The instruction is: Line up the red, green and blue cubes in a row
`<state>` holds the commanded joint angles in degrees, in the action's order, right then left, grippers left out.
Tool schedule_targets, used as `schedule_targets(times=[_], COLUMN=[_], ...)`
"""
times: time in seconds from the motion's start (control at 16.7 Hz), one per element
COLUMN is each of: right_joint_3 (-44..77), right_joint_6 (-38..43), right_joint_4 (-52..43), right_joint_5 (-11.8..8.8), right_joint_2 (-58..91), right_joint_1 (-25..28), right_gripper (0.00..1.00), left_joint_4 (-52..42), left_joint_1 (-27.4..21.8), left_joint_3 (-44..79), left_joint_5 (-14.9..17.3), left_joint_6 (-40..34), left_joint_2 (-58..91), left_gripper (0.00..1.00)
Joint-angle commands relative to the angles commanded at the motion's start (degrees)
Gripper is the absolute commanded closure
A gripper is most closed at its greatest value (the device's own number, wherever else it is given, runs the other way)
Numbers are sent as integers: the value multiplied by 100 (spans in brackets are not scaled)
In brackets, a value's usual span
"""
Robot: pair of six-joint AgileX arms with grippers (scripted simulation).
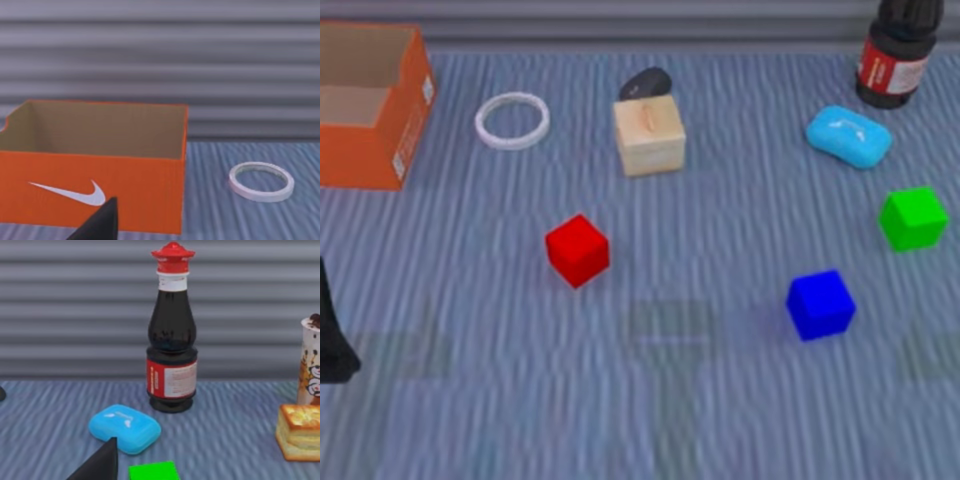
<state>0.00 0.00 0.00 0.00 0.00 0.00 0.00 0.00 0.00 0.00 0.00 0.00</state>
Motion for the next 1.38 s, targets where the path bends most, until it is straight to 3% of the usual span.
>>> schedule_targets(times=[0.3,0.54,1.38], right_joint_3=[0,0,0], right_joint_6=[0,0,0], right_joint_4=[0,0,0], right_joint_5=[0,0,0], right_joint_2=[0,0,0], right_joint_1=[0,0,0], right_gripper=[0,0,0], left_joint_4=[-238,-1039,-5559], left_joint_1=[-103,-417,-2046], left_joint_3=[349,1642,8774], left_joint_5=[11,19,0], left_joint_6=[84,361,1869], left_joint_2=[350,1670,10641], left_gripper=[0,0,0])
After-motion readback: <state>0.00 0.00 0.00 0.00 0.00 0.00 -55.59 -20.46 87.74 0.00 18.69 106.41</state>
